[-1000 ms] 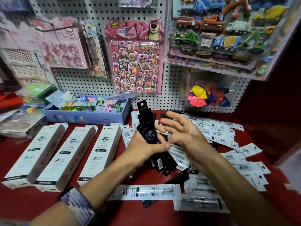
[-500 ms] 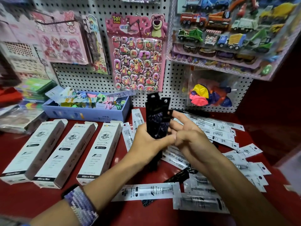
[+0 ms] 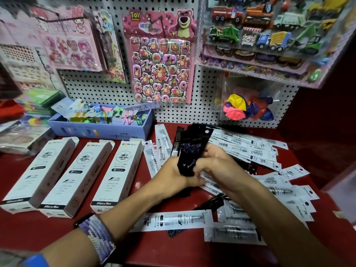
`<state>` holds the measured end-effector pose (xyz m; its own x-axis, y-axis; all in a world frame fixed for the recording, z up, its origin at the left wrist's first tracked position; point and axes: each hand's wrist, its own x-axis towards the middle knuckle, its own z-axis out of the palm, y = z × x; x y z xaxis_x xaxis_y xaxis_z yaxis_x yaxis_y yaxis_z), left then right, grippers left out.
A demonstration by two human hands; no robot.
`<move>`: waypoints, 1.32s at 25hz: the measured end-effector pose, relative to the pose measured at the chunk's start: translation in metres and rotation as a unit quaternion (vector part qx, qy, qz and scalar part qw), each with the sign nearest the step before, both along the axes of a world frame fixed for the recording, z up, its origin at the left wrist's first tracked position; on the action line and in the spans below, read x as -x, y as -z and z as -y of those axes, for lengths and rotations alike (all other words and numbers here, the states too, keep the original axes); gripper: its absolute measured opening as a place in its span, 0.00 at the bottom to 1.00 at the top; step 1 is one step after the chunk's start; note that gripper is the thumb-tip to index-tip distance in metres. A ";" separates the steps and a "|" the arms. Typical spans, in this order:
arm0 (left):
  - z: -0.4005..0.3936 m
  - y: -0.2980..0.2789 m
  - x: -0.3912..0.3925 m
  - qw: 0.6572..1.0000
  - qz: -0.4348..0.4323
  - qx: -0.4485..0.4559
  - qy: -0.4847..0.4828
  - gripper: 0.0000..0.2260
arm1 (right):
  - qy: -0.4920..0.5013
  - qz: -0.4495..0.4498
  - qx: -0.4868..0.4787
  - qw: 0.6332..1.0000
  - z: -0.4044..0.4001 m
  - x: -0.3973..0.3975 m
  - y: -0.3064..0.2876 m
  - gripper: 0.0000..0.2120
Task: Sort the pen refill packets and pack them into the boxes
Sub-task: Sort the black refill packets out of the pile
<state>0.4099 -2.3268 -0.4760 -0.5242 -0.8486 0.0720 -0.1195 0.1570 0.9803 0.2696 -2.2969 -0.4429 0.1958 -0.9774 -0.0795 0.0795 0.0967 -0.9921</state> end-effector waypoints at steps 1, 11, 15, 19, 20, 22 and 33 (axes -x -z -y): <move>-0.001 -0.004 0.002 1.000 -0.012 -0.012 0.004 0.08 | 0.004 -0.018 0.001 1.000 -0.002 -0.003 0.000 0.15; -0.004 -0.036 -0.012 0.941 -0.109 -0.284 0.148 0.14 | 0.123 0.088 -0.003 0.989 -0.002 0.008 -0.016 0.05; -0.006 -0.037 -0.010 0.932 -0.143 -0.313 0.116 0.12 | 0.133 0.073 -0.011 0.988 -0.004 0.003 -0.015 0.05; -0.004 -0.039 -0.012 0.932 -0.149 -0.319 0.088 0.14 | 0.133 0.046 -0.024 0.990 -0.001 0.008 -0.013 0.08; -0.004 -0.038 -0.010 0.940 -0.141 -0.303 0.067 0.13 | 0.115 0.010 -0.025 0.993 -0.001 0.009 -0.012 0.10; -0.005 -0.037 -0.007 0.952 -0.131 -0.274 0.029 0.11 | 0.080 -0.073 -0.026 0.994 -0.003 0.004 -0.008 0.13; 0.007 -0.030 -0.002 0.921 -0.255 -0.274 -0.106 0.08 | 0.165 -0.328 0.144 0.919 -0.008 -0.008 0.007 0.09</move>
